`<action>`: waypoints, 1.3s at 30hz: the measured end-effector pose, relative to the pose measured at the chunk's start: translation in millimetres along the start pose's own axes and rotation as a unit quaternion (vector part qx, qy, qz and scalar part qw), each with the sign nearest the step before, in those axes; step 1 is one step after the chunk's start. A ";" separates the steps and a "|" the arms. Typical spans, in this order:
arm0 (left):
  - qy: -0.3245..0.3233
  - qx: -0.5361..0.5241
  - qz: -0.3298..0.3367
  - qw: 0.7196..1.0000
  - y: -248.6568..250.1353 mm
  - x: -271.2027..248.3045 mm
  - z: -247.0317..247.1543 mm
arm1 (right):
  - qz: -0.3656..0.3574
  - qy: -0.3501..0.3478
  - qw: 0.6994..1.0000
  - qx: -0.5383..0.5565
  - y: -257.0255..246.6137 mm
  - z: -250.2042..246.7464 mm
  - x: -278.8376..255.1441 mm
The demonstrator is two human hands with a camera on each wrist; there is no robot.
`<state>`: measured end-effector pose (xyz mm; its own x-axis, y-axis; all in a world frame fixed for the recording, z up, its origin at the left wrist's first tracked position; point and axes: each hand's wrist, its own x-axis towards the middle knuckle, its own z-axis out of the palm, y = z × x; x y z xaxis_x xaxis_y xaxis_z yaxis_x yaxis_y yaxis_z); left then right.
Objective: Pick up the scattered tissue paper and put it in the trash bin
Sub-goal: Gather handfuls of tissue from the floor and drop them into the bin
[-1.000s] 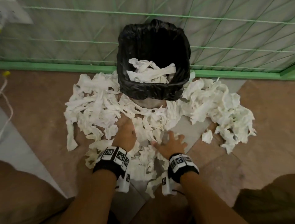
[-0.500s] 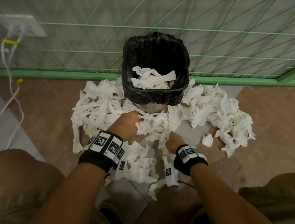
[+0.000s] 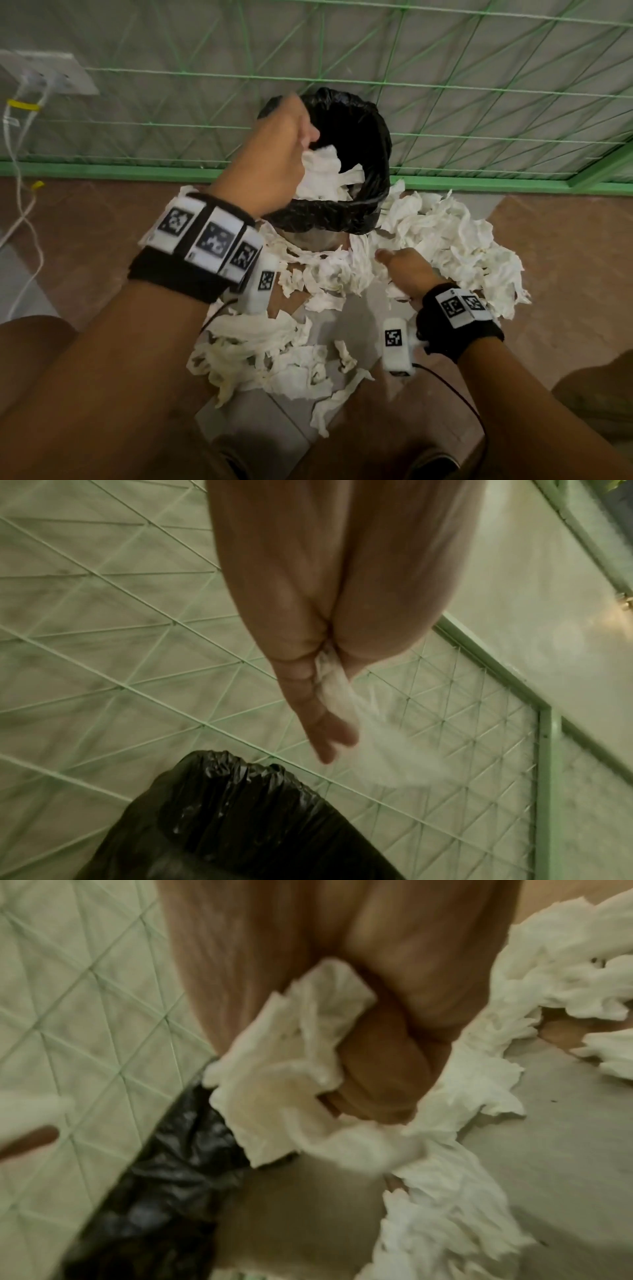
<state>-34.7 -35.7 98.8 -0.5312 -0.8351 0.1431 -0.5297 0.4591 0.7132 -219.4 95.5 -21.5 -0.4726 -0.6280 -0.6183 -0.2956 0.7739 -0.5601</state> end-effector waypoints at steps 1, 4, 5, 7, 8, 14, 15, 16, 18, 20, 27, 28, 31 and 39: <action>0.028 -0.007 0.003 1.000 0.1 8.7 -0.5 | -0.009 0.005 1.000 -0.001 -5.6 -7.9 -5.8; 0.076 0.004 0.019 0.997 -5.7 33.7 9.0 | -0.049 0.026 0.998 0.013 -30.5 -34.9 -26.5; 0.068 0.019 0.002 0.998 -10.0 41.2 16.2 | -0.073 0.042 0.996 0.007 -42.9 -44.8 -33.4; -0.001 0.112 -0.054 0.992 -22.9 50.4 34.0 | -0.138 0.094 0.986 -0.001 -71.3 -64.8 -48.5; -0.056 0.168 -0.078 0.981 -28.8 51.3 42.7 | -0.172 0.124 0.977 -0.003 -87.6 -74.7 -54.5; 0.024 0.098 -0.044 0.994 -54.6 28.4 47.3 | -0.391 0.294 0.871 0.041 -169.5 -81.2 -45.8; 0.095 0.064 -0.059 0.992 -56.1 21.8 44.7 | -0.415 0.321 0.850 0.042 -176.0 -73.2 -36.3; 0.166 0.029 -0.084 0.982 -59.7 13.3 43.5 | -0.429 0.336 0.838 0.034 -179.6 -63.3 -25.2; 0.283 -0.024 -0.136 0.949 -71.8 -9.0 45.5 | -0.429 0.289 0.855 -0.043 -177.6 -40.5 0.0; 0.290 -0.015 -0.203 0.935 -94.4 -36.9 59.9 | -0.386 0.180 0.885 -0.190 -166.4 -18.4 23.8; -0.239 0.178 -0.384 0.874 -160.2 -132.1 142.2 | -0.306 0.341 0.889 0.005 -97.5 -50.3 51.0; -0.257 0.179 -0.394 0.864 -165.8 -145.7 153.7 | -0.250 0.361 0.898 0.019 -73.3 -61.0 62.8; -0.269 0.186 -0.362 0.873 -168.2 -179.4 175.6 | 0.004 0.309 0.951 -0.013 20.1 -79.3 101.4; -0.228 0.177 -0.296 0.911 -173.9 -186.2 187.7 | 0.085 0.239 0.957 -0.140 133.1 -83.5 125.3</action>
<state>32.2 96.9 -180.6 -0.2604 -0.7924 -0.5516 -0.9493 0.1059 0.2961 -387.2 126.7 -127.5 -0.8395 -0.4344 -0.3265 -0.3610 0.8949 -0.2623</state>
